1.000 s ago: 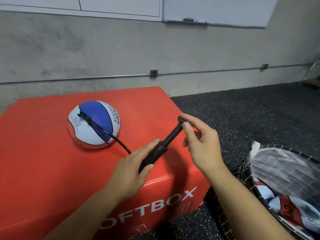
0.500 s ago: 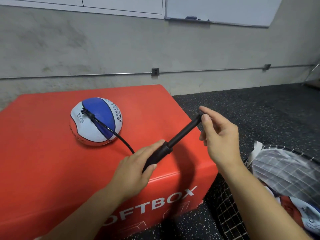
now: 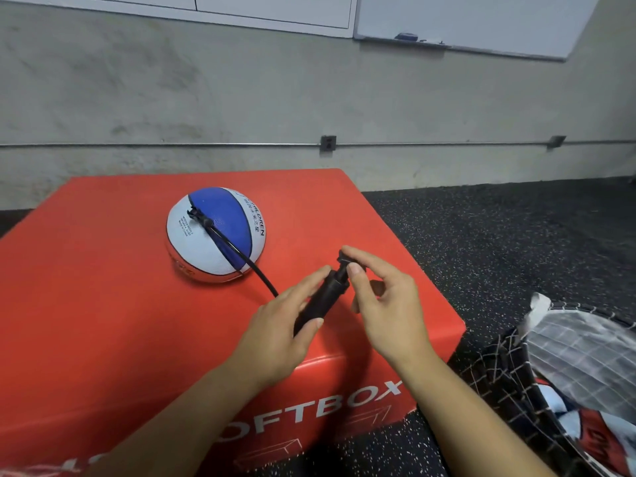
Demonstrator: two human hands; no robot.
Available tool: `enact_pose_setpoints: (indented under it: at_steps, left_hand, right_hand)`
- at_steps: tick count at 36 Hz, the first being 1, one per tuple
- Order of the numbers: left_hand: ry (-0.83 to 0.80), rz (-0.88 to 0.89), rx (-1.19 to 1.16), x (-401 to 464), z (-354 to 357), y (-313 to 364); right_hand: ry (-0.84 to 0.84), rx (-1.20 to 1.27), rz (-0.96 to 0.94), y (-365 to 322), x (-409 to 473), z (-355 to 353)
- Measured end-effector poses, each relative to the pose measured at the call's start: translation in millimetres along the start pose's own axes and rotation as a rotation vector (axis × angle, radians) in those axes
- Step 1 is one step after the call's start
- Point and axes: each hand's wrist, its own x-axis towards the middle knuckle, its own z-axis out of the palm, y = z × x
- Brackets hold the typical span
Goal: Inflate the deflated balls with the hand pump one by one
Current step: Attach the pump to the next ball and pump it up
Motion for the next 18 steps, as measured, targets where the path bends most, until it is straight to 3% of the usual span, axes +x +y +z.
enact_pose_setpoints:
  at_steps: [10,18]
  left_hand:
    - [-0.031,0.026,0.033,2,1,4]
    - [-0.052,0.071,0.129,1,4,12]
  right_hand:
    - [0.028,-0.060,0.015,-8,0,-15]
    - [0.245,0.086,0.002,-20,22,-62]
